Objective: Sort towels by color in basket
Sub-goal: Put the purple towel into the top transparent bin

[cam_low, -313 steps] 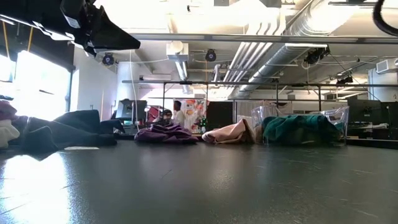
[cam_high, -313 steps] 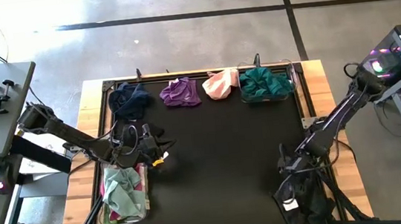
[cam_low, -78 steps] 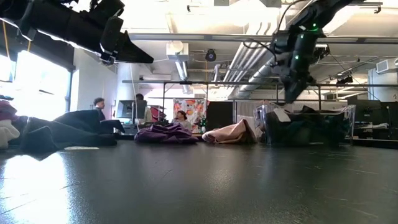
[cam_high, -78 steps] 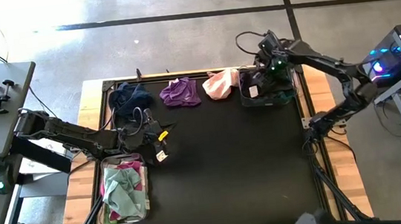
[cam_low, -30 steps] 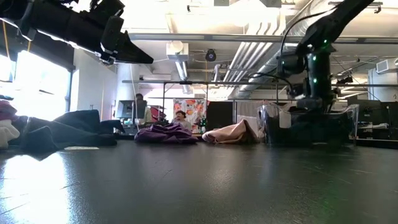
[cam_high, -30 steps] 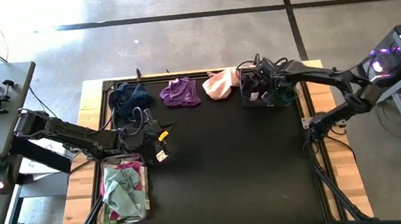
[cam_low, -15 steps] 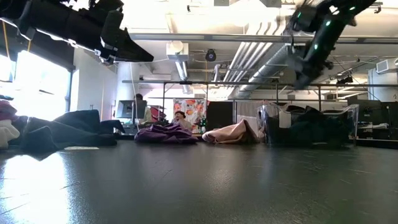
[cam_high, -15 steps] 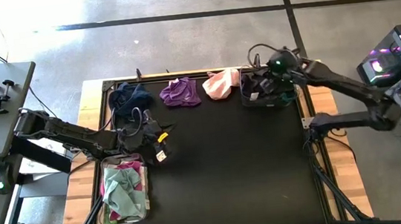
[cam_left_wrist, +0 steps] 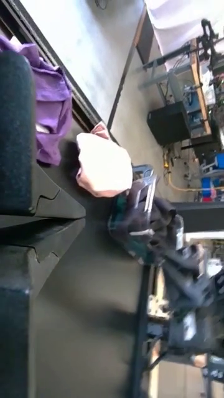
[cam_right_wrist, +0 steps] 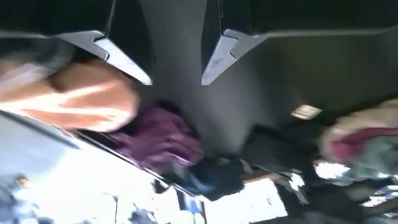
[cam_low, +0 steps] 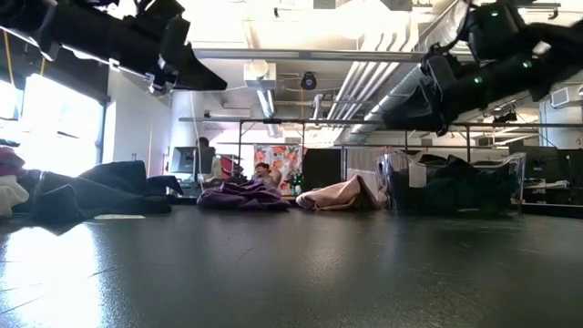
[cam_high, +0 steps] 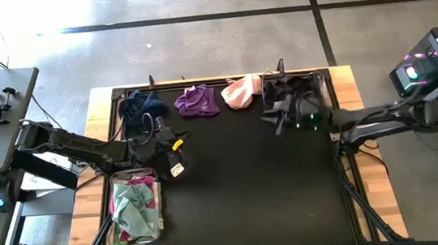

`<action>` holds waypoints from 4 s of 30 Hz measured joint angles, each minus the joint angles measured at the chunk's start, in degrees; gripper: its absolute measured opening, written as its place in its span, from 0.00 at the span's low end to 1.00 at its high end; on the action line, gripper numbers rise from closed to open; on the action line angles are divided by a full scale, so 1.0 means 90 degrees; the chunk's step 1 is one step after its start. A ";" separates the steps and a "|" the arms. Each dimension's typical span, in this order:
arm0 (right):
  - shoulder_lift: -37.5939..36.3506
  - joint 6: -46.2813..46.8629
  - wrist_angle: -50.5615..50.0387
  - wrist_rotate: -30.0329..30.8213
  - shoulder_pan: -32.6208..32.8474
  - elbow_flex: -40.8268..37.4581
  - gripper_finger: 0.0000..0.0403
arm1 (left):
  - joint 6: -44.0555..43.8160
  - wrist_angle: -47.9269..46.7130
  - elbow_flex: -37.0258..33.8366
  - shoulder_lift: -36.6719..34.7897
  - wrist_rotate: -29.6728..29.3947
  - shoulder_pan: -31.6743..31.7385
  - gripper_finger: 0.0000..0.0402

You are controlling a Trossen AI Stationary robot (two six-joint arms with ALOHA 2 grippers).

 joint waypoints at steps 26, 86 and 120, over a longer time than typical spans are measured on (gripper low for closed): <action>0.3080 -0.0982 0.2158 -0.0951 0.1044 0.0687 0.30 | -0.0540 0.0643 0.0000 0.0489 0.0069 0.0284 0.00; 0.4678 -0.0107 0.1513 -0.0945 0.1073 0.1730 0.58 | -0.1376 -0.1488 0.1328 0.2951 0.1693 0.3333 0.64; 0.4231 -0.0501 0.0753 -0.0424 0.1075 0.1722 0.58 | -0.0526 -0.0411 0.1350 0.4428 0.3488 0.3531 0.07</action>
